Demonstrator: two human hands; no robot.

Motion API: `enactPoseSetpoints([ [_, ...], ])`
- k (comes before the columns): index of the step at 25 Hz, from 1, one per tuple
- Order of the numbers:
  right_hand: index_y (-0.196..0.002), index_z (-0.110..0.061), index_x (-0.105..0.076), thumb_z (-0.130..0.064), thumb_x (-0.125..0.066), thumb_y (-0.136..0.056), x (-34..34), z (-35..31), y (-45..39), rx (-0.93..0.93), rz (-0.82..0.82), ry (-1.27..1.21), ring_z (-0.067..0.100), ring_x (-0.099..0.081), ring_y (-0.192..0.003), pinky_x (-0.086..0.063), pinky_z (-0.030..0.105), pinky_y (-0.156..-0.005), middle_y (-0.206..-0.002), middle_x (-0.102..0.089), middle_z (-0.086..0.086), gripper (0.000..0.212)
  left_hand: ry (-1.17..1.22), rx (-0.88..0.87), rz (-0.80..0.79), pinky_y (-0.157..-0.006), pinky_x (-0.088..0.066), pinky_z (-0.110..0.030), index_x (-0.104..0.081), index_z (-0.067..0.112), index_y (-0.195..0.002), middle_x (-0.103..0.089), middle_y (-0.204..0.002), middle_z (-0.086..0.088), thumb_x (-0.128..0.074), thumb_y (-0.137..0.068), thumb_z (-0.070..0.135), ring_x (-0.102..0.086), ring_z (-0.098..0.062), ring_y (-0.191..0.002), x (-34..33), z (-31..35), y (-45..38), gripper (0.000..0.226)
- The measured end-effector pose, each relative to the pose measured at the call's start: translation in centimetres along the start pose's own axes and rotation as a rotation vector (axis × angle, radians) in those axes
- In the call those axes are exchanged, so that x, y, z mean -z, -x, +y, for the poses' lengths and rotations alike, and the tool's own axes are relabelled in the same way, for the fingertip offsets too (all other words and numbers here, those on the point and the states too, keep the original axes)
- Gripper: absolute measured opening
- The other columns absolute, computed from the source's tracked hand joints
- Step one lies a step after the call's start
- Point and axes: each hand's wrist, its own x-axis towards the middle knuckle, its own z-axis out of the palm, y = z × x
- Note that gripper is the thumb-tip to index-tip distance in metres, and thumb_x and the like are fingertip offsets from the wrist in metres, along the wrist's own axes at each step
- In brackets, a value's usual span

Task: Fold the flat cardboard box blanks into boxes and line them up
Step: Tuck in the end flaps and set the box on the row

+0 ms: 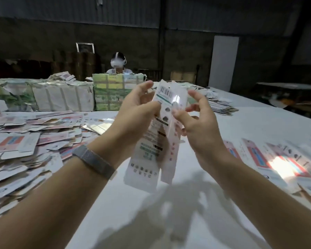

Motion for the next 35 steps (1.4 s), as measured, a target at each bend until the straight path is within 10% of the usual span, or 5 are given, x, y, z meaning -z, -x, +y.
enactPoseSetpoints([
  [4,-0.135,-0.034,-0.046,-0.019,-0.063,-0.094,-0.2,0.4,0.4,0.026,0.007,-0.050,0.020,-0.069,-0.099,-0.063,0.036,-0.072,-0.113,-0.055,0.001,0.046,0.165,0.038,-0.089,-0.055,-0.057,-0.026,-0.061,0.038,-0.124,-0.077,-0.102,-0.006,-0.039,-0.094,0.003,-0.070,-0.015,-0.071,-1.1,-1.8,0.5,0.051],
  [12,-0.138,-0.028,-0.054,-0.050,-0.059,-0.082,-0.7,0.7,0.3,0.238,0.024,0.340,0.014,-0.047,-0.120,-0.049,0.034,-0.101,-0.107,-0.040,-0.024,0.060,0.347,0.012,-0.131,-0.055,-0.056,-0.024,-0.053,0.032,-0.143,-0.078,-0.098,-0.001,-0.034,-0.108,0.038,-0.075,-0.013,-0.074,-1.8,-3.9,1.1,0.040],
  [21,-0.147,-0.027,-0.040,-0.032,-0.060,-0.097,0.2,0.8,-0.9,0.236,0.075,0.212,0.014,-0.061,-0.106,-0.061,0.026,-0.071,-0.121,-0.047,-0.008,0.054,0.198,-0.036,-0.080,-0.055,-0.057,-0.030,-0.044,0.037,-0.139,-0.077,-0.093,-0.001,-0.045,-0.107,0.015,-0.074,-0.018,-0.070,-1.7,-3.9,1.7,0.039],
  [26,-0.146,-0.027,-0.043,-0.028,-0.048,-0.101,-0.2,1.2,-0.2,0.343,0.064,0.314,0.009,-0.054,-0.112,-0.058,0.030,-0.086,-0.120,-0.047,-0.007,0.045,0.324,-0.062,-0.223,-0.064,-0.060,-0.035,-0.041,0.053,-0.133,-0.075,-0.106,0.003,-0.047,-0.103,0.006,-0.073,-0.017,-0.084,-3.0,-3.7,2.3,0.056],
  [35,-0.126,-0.025,-0.067,-0.047,-0.054,-0.097,1.6,0.6,-1.4,0.422,0.004,0.569,0.019,-0.049,-0.106,-0.053,0.044,-0.080,-0.101,-0.042,-0.008,0.039,0.209,0.079,-0.228,-0.061,-0.059,-0.033,-0.066,0.030,-0.119,-0.077,-0.097,-0.010,-0.027,-0.102,0.060,-0.076,-0.028,-0.081,-1.4,-3.3,1.9,0.052],
])
